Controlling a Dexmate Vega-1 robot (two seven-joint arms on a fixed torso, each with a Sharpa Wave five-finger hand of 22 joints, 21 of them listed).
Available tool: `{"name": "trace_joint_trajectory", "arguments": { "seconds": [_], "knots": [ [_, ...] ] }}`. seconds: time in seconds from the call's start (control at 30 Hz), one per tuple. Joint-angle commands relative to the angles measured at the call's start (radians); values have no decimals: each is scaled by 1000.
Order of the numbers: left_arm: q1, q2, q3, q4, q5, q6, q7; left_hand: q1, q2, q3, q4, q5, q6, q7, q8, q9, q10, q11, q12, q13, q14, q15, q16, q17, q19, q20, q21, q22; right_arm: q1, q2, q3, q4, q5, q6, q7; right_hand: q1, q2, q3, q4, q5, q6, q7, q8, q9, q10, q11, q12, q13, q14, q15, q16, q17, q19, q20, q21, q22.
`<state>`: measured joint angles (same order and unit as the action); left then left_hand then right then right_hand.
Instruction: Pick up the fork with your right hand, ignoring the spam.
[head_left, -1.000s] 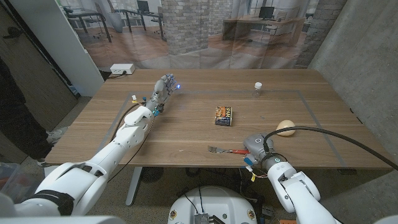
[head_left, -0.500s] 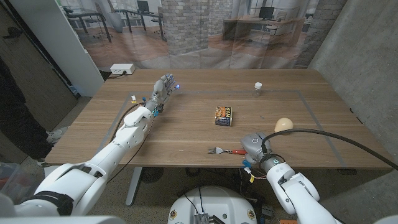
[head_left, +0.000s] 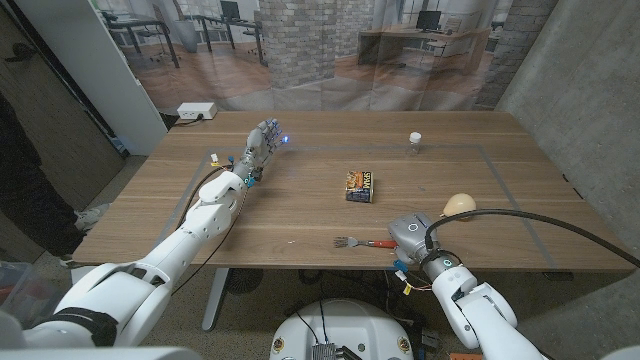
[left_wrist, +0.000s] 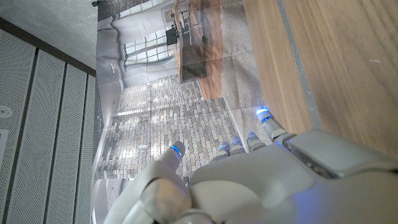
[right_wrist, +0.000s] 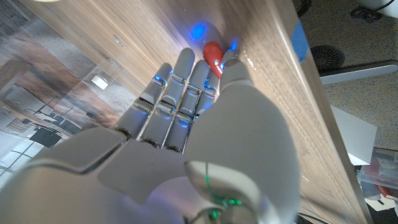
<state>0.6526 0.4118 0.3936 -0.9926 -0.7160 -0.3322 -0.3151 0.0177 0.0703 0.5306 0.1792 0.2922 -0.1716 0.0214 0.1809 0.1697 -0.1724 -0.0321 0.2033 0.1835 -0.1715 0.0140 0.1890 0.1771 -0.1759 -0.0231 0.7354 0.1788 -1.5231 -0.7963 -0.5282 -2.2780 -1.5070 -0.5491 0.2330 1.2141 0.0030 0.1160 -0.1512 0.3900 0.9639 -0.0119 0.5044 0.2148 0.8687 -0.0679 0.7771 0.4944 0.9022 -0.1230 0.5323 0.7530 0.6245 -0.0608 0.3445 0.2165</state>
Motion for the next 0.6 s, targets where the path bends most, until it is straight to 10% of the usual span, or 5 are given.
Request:
{"name": "trace_joint_trajectory", "arguments": {
  "seconds": [0.03,0.6],
  "knots": [
    [13,6,-2,-17,-1,1,6,1,98,-2,3,5,-88,-2,-1,3,-77,1,-3,2,-65,-2,1,2,-109,4,-2,4,-12,-15,6,-16,20,-25,-72,108,94,-4,5,-5,113,-98,-1,2,92,-86,7,2,8,-111,-7,6,5,-95,7,2],
    [40,25,-7,-64,-2,4,22,2,99,-3,2,6,-89,-2,-1,3,-77,2,-3,2,-65,-1,1,2,-108,5,-5,4,-34,-12,18,-29,8,-56,-153,122,91,-17,10,-18,121,-98,-7,5,95,-91,10,11,19,-111,-25,22,-1,-102,21,4]
  ]
}}
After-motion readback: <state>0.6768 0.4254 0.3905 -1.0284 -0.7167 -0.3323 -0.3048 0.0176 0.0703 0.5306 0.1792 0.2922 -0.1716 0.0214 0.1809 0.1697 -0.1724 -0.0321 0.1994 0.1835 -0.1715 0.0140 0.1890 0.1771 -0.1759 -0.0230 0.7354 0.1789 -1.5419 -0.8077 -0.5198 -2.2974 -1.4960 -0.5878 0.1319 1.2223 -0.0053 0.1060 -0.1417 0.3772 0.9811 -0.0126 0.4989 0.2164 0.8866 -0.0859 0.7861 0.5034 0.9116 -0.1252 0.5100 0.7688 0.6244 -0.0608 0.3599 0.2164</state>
